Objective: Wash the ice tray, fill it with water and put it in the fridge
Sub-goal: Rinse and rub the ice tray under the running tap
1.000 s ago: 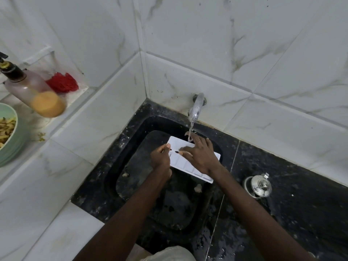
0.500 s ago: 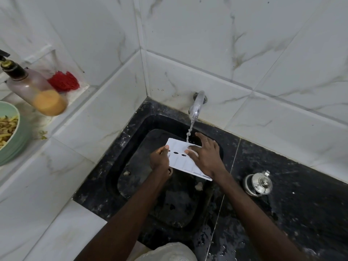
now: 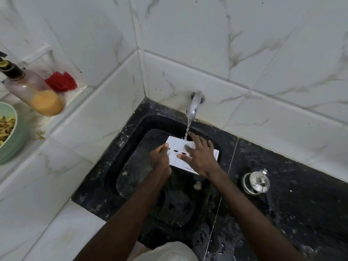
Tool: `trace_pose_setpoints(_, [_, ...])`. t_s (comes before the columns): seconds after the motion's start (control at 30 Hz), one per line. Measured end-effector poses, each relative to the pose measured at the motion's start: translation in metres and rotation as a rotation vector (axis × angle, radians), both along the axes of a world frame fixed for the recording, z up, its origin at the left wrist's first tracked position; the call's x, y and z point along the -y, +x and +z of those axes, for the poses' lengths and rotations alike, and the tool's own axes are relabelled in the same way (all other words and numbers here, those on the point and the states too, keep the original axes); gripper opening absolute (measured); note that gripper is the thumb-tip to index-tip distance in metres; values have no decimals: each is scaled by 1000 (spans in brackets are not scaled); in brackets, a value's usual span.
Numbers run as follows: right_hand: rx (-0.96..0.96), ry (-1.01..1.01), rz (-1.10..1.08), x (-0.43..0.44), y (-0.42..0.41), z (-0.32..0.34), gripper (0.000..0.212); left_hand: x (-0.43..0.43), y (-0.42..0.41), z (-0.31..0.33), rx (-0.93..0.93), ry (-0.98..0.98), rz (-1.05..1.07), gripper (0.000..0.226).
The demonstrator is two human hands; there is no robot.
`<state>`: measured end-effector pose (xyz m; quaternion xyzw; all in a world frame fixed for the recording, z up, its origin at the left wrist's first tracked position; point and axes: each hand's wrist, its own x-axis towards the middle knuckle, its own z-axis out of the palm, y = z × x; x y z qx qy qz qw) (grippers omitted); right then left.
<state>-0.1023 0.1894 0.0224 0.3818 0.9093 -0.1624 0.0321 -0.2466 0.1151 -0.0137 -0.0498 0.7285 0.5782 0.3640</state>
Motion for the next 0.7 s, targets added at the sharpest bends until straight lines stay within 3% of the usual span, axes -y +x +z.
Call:
trace_pose_setpoints(0.1, [-11, -29, 81, -1, 8, 1, 59, 7, -10, -7, -24, -54, -23, 23])
trace_pose_setpoints(0.2, [35, -9, -14, -4, 11, 4, 48, 11, -8, -6, 26, -48, -18, 25])
trace_pose_setpoints(0.4, [37, -64, -143, -10, 11, 4, 56, 11, -10, -7, 121, -50, 42, 29])
trace_pose_setpoints(0.53, [15, -295, -180, -20, 13, 1, 42, 17, -11, -5, 287, -39, 130, 29])
trace_pose_setpoints(0.7, [-85, -329, -247, -10, 11, -7, 39, 24, 0, 9, 579, 134, 133, 38])
